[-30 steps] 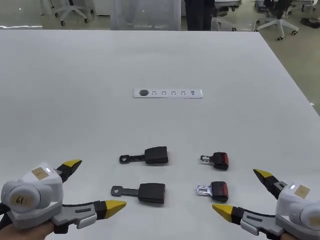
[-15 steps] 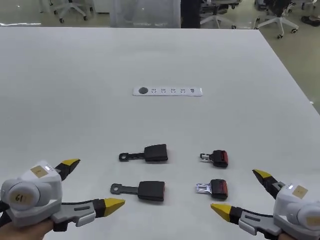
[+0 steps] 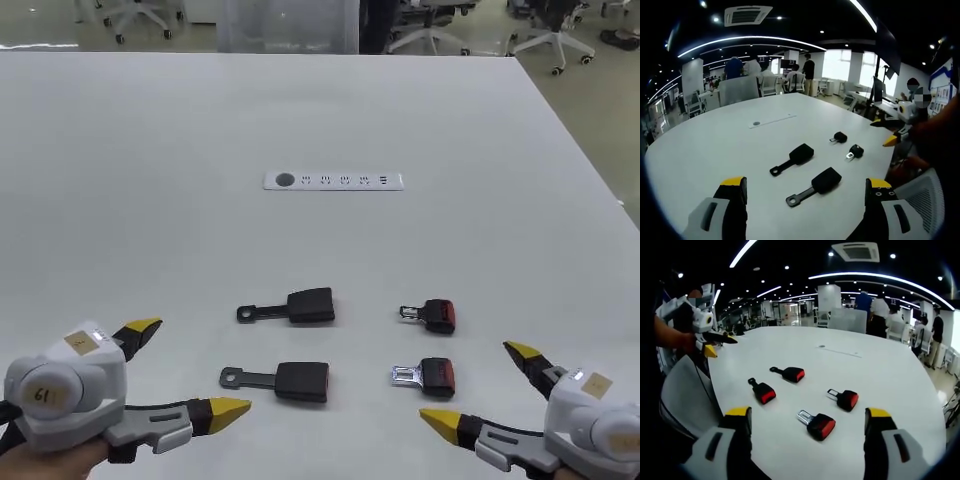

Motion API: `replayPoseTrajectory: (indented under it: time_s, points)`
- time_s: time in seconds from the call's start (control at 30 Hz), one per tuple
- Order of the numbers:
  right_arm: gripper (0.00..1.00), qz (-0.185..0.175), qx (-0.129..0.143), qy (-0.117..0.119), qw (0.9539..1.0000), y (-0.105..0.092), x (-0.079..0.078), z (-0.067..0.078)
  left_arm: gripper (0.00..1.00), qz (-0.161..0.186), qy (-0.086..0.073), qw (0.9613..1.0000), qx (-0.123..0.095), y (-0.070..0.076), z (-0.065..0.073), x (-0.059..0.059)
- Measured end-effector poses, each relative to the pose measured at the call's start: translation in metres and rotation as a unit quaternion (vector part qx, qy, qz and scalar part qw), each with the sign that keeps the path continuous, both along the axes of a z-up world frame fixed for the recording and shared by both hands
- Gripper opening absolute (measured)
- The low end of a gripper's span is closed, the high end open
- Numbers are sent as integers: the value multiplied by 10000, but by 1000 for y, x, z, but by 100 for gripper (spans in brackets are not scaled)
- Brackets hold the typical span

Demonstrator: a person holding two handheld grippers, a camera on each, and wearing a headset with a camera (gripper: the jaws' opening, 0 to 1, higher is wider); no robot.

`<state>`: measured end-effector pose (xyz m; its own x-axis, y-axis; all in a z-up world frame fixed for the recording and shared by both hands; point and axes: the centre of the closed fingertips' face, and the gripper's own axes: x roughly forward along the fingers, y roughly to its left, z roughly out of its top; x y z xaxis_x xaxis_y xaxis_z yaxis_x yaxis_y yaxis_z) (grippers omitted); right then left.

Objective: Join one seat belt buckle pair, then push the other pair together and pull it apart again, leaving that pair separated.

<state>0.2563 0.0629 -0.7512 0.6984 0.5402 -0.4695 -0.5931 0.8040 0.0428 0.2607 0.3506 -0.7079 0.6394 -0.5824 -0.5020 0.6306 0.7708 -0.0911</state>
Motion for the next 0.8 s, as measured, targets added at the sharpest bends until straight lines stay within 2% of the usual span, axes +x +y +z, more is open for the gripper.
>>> replayPoseTrajectory:
  time_s: [0.43,0.53,0.63,0.67,0.7,0.77,0.8]
  points:
    - [95,-79,17,-23,10000,-4,1,2,100,-25,-9,10000,-10,-1,1,1]
    - [95,43,34,-47,10000,-2,0,4,100,-45,4,10000,-46,-2,2,1]
    - [96,355,78,-61,9993,4,-3,9,100,-365,-9,9992,-150,-13,7,-5]
    - [96,482,208,-63,9986,8,-4,13,100,-638,-18,9979,-131,-20,9,-10]
    - [96,572,237,-121,9980,9,-3,17,99,-762,-33,9971,-67,-22,10,-12]
    - [96,720,236,-159,9970,11,-3,22,99,-959,24,9954,19,-25,8,-15]
    - [96,802,182,-255,9963,12,-2,26,99,-985,63,9951,-4,-27,8,-15]
